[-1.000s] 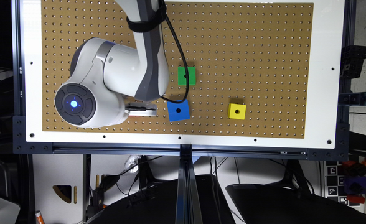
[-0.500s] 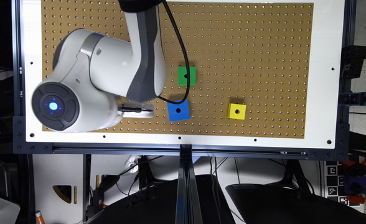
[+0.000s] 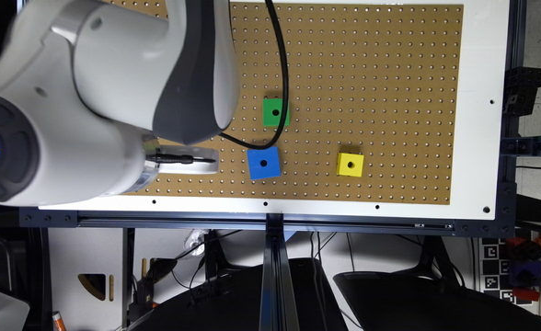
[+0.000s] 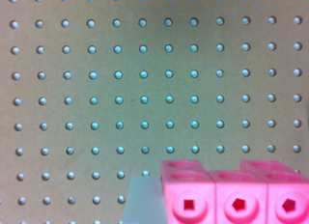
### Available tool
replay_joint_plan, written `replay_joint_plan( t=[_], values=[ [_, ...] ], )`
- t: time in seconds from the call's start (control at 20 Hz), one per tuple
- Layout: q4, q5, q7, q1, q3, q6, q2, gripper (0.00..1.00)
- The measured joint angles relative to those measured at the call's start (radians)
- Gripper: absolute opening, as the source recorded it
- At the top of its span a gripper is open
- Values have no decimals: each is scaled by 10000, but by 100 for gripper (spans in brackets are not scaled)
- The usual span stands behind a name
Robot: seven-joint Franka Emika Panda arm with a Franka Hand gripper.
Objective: Pick up pink block.
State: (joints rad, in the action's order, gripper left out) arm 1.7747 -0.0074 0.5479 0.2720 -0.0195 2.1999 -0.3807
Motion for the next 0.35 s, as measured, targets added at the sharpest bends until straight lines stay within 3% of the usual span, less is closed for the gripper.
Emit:
replay_joint_plan(
  t=[0.1, 0.35],
  values=[
    [0, 0, 0, -1, -1, -330, 343, 0],
    [-5, 0, 0, -1, -3, -507, 643, 0]
  ],
)
